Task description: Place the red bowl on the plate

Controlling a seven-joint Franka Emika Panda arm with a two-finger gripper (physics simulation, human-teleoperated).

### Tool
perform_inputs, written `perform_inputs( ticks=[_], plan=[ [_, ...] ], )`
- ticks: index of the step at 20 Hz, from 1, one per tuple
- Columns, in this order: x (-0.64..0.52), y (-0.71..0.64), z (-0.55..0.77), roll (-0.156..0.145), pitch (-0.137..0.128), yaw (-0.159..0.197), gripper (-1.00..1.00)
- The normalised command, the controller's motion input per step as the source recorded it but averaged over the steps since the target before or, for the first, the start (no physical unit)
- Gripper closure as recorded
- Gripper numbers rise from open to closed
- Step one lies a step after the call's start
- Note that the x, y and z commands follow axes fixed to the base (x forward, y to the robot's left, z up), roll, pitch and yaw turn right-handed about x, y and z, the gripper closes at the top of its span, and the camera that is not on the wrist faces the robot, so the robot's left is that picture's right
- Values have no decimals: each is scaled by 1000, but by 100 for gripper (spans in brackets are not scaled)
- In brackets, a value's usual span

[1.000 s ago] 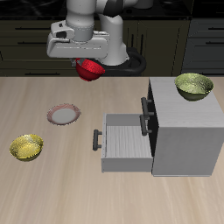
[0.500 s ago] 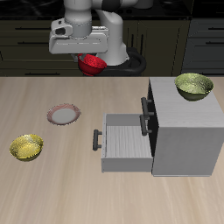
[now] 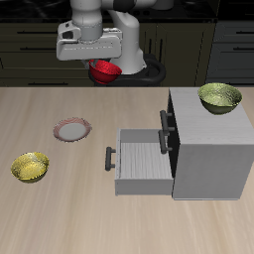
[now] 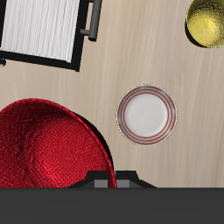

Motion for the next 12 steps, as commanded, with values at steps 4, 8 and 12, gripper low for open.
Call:
perform_inputs(
  ticks=[4, 8, 12],
  plan=[
    [-433, -410, -135, -64, 12, -55, 100],
    [-169, -220, -5, -55, -11, 16, 100],
    [-117, -97, 27, -25, -4, 6, 100]
  ],
)
